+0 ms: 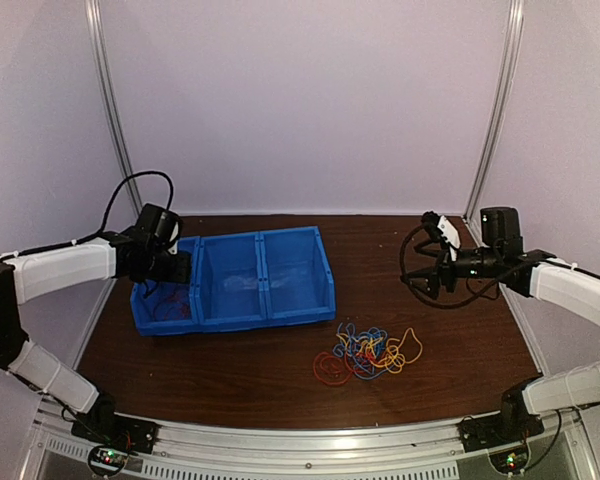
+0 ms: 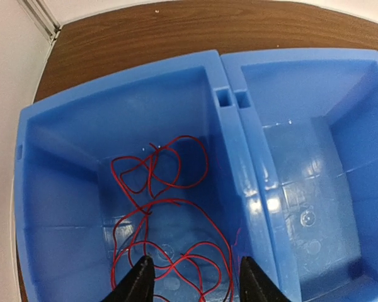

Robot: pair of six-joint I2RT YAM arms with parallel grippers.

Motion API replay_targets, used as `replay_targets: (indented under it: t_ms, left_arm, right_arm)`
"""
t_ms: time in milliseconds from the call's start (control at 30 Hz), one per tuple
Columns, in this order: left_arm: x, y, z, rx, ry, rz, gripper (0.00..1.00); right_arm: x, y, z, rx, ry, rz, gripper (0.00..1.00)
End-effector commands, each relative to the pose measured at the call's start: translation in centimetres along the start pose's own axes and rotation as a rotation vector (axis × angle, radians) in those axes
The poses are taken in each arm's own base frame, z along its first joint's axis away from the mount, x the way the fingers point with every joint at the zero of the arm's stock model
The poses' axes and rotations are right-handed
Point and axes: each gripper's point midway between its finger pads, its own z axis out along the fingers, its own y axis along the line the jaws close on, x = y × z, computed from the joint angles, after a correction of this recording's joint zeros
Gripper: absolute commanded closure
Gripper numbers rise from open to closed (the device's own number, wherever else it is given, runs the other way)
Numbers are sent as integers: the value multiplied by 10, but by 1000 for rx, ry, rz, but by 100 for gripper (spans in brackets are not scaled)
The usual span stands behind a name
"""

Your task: Untangle the cables

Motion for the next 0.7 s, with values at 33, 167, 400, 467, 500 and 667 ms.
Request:
replay_targets:
  t_ms: [33, 167, 400, 467, 500, 667]
  left_arm:
    - [-38, 6, -39, 1, -130, -44, 51]
    - [-63, 1, -75, 76, -251, -42, 49]
    - [-95, -60, -162, 445, -548, 72, 46]
    - [-87, -92, -182, 590, -584, 160, 48]
    - [-81, -106, -189, 636, -595, 207, 48]
    - [-29, -182, -193, 808, -491, 394, 49]
  right_arm:
    - [1, 3, -3, -7, -2, -29, 0]
    - [3, 4, -3, -9, 5, -40, 0]
    - [13, 16, -1, -76, 28, -87, 4]
    - [15, 26, 0, -124, 48, -128, 7]
    - [17, 32, 2, -146, 66, -150, 9]
    - [22, 59, 13, -226, 156, -252, 20]
